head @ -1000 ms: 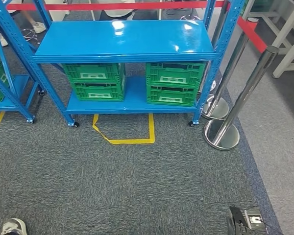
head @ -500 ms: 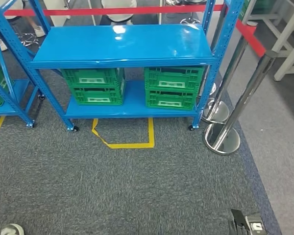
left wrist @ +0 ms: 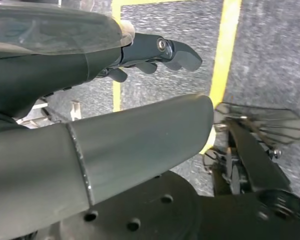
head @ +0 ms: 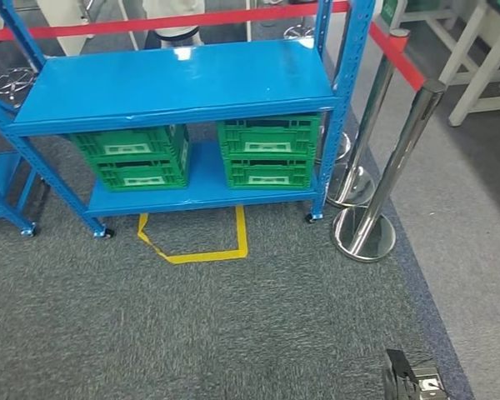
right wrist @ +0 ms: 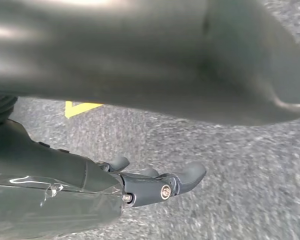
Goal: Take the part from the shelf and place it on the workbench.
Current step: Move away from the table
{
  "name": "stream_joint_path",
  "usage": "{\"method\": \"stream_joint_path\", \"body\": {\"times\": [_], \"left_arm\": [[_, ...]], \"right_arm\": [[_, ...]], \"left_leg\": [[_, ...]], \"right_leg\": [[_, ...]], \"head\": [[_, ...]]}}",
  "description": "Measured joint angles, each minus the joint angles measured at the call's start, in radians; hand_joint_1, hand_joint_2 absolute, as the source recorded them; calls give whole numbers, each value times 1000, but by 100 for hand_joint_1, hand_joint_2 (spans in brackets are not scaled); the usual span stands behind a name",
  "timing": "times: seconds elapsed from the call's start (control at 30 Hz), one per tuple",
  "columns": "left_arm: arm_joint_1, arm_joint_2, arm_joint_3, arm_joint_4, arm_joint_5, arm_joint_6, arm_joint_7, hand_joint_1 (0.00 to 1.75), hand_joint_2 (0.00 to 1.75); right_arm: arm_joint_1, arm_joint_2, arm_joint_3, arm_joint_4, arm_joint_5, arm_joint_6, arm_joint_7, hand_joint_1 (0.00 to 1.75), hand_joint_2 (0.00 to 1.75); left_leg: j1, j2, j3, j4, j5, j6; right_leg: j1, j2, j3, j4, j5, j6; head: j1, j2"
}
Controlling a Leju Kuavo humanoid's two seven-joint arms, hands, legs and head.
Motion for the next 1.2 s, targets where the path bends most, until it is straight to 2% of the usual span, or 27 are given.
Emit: {"method": "stream_joint_path", "body": {"times": [0.03,0.07,0.13,0.2,0.27,0.33,0.37,0.4,0.43,0.5,0.57,0.63,0.7,0.73,0.77,0.83,0.87,0.9,0.93,0.97,1.0,1.03,1.1,1.13,1.2], "left_arm": [[-1,1,0,0,0,0,0,0,0],[-4,2,0,0,0,0,0,0,0],[-7,3,0,0,0,-1,-1,0,0],[-5,2,0,0,0,-1,-2,0,0],[-2,1,0,0,0,-1,-2,0,0],[-2,1,0,0,0,-1,-2,0,0],[-2,1,0,0,0,-1,-2,0,0],[0,0,0,0,0,-1,-2,0,0],[2,-1,0,0,0,-1,-2,0,0],[5,-3,0,0,0,-1,-3,0,0],[3,-3,0,0,0,-1,-4,0,0],[0,-3,0,0,0,-1,-5,0,0],[-1,-3,0,0,-1,-1,-8,0,0],[-2,-2,0,0,-2,-1,-10,0,0],[-4,-2,0,0,-4,-1,-11,0,0],[-6,-3,0,0,-6,-1,-13,0,0],[-5,-3,0,0,-7,-1,-14,0,0],[-3,-3,0,0,-7,-1,-14,0,0],[-1,-3,0,0,-7,-1,-14,0,0],[0,-2,0,0,-8,-1,-14,0,0],[1,-2,0,0,-8,-1,-14,0,0],[2,-2,0,0,-8,-1,-14,0,0],[0,-1,0,0,-9,-1,-14,0,0],[0,-1,0,0,-9,-1,-15,0,0],[2,-2,0,0,-9,-1,-15,0,0]], "right_arm": [[-1,1,0,0,0,0,-1,0,0],[-2,1,1,0,0,0,-1,0,0],[-2,2,1,-1,0,0,-2,0,0],[0,1,2,0,0,0,-3,0,0],[-2,1,2,0,0,1,-4,0,0],[-4,0,3,0,0,1,-6,0,0],[-3,0,3,0,0,1,-6,0,0],[-1,0,3,0,0,1,-5,0,0],[2,0,3,0,0,1,-4,0,0],[5,-1,3,0,0,1,-4,0,0],[4,-1,3,1,-1,1,-4,0,0],[4,-1,3,1,-3,1,-4,0,0],[4,-1,3,1,-5,0,-3,0,0],[4,-1,3,1,-5,0,-3,0,0],[3,-1,3,1,-6,0,-4,0,0],[1,-1,3,1,-9,0,-4,0,0],[1,-1,3,1,-10,0,-4,0,0],[2,-1,3,1,-10,0,-3,0,0],[2,-1,3,1,-11,0,-3,0,0],[3,-1,3,1,-11,0,-3,0,0],[3,-1,3,1,-11,0,-3,0,0],[3,-1,3,1,-11,0,-3,0,0],[2,-2,3,1,-11,0,-3,0,0],[1,-2,3,1,-11,0,-3,0,0],[0,-2,3,1,-11,0,-3,0,0]], "left_leg": [[-6,-2,23,-60,20,11],[-11,-3,40,-100,24,16],[-13,-4,63,-139,8,15],[-9,-3,90,-160,9,18],[-5,1,115,-168,8,22],[-5,4,129,-168,-3,24],[-5,4,136,-168,-10,24],[-5,3,145,-168,-18,23],[-4,3,157,-167,-26,20],[-4,4,181,-168,-42,14],[-4,6,193,-168,-55,3],[-5,8,200,-162,-60,-9],[-5,7,197,-133,-64,-19],[-4,5,178,-97,-70,-24],[-2,3,146,-42,-85,-28],[3,1,52,89,-132,-36],[6,1,9,134,-149,-41],[9,1,-19,149,-151,-45],[12,1,-30,129,-131,-48],[15,1,-23,77,-90,-49],[17,2,-7,8,-36,-50],[17,4,8,-48,-8,-49],[15,6,27,-104,6,-39],[13,6,31,-106,-6,-31],[14,5,52,-116,8,-14]], "right_leg": [[1,2,5,-3,-7,2],[1,3,9,-9,-14,6],[0,3,29,-12,-9,19],[-1,-4,42,0,-11,31],[-1,-12,12,70,-57,40],[-2,-15,-57,194,-113,49],[-3,-16,-89,236,-123,53],[-4,-16,-108,246,-113,56],[-6,-17,-109,218,-81,56],[-7,-21,-80,96,11,49],[-1,-28,-61,18,36,38],[4,-30,-59,8,27,24],[-2,-28,-38,0,39,9],[-5,-26,-26,-5,38,4],[-7,-25,-16,-10,38,0],[-9,-23,-10,-13,31,-4],[-10,-21,-5,-13,25,-5],[-11,-19,1,-13,18,-4],[-13,-17,10,-13,11,-2],[-16,-14,19,-13,2,2],[-18,-13,25,-14,-6,7],[-19,-11,34,-14,-15,12],[-17,-11,45,-18,-29,29],[-15,-11,57,-19,-32,36],[-15,-15,75,-16,-37,49]], "head": [[-1,0],[-1,0],[0,0],[2,0],[9,0],[17,0],[20,0],[23,0],[28,0],[38,0],[41,0],[41,0],[39,0],[34,0],[30,0],[19,0],[17,0],[15,0],[13,0],[11,0],[7,0],[2,0],[-6,0],[-6,0],[1,0]]}}
